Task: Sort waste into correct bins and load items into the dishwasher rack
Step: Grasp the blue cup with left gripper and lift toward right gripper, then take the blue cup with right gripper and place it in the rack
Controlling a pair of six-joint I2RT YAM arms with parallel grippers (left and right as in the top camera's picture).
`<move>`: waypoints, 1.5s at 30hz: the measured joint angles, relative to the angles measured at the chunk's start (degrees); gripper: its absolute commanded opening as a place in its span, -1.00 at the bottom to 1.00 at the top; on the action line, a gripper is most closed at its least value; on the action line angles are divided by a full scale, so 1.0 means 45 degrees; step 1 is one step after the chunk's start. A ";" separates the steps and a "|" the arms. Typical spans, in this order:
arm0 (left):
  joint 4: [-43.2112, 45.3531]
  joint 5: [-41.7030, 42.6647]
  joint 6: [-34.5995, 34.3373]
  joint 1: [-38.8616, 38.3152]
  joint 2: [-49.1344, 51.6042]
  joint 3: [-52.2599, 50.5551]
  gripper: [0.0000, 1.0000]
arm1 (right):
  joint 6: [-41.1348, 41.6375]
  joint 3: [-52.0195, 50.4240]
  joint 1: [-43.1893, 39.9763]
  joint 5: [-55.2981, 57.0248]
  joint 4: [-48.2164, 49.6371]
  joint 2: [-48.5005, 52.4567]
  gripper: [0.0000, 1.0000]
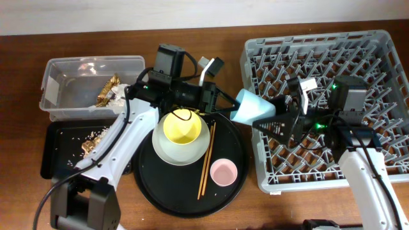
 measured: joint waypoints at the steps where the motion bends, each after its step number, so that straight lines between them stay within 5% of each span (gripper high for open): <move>1: 0.0000 -0.0010 0.0000 -0.0005 0.0000 0.0000 -1.00 | -0.0010 0.0000 0.0000 -0.0010 0.0000 0.0000 0.49; 6: 0.0005 0.0112 0.0005 -0.0005 0.0000 0.0000 -0.99 | 0.0039 0.0000 0.0000 0.0029 0.0049 0.0005 0.21; 10: 0.0034 0.0078 -0.0034 -0.0005 0.0000 0.0000 -0.34 | 0.0073 -0.0005 0.0000 0.0029 0.0117 0.0015 0.07; 11: -0.0010 -0.0083 -0.0063 -0.0005 0.0000 0.0000 -0.32 | 0.0044 -0.0005 0.0000 0.0049 0.0121 0.0015 0.04; 14: -0.1481 -0.1996 0.0423 -0.0005 -0.0005 0.0097 -0.28 | 0.0112 0.0000 0.0000 0.1185 -0.0165 0.0024 0.00; 17: -0.3657 -0.6416 0.1588 0.0044 -0.0141 0.0151 -0.28 | 0.0185 0.0019 -0.0015 0.3963 -0.1112 0.0053 -0.06; 22: -0.6047 -1.1327 0.2535 0.1481 -0.2191 0.0121 -0.27 | 0.0194 0.0996 -0.0403 0.8558 -0.4896 -0.0593 -0.10; 31: -0.7815 -1.3648 0.2812 0.2375 -0.4061 0.0121 -0.26 | 0.0165 0.5809 -0.1433 1.6694 -1.2376 -0.0554 -0.10; 40: -0.7922 -1.3993 0.2851 0.2370 -0.4061 0.0121 -0.25 | 0.0024 0.6533 -0.1443 1.8127 -1.2944 0.4396 0.34; 41: -0.7927 -1.3998 0.2851 0.2370 -0.4061 0.0121 -0.25 | -0.0005 0.6533 -0.1443 1.8132 -1.2876 0.4668 0.45; 42: -0.7927 -1.4018 0.2846 0.2370 -0.4061 0.0121 -0.25 | 0.0005 0.6533 -0.1443 1.8132 -1.2755 0.4935 0.87; 45: -0.7932 -1.4018 0.2846 0.2370 -0.4061 0.0121 -0.23 | -0.0015 0.6533 -0.1443 1.8117 -1.2633 0.5459 0.97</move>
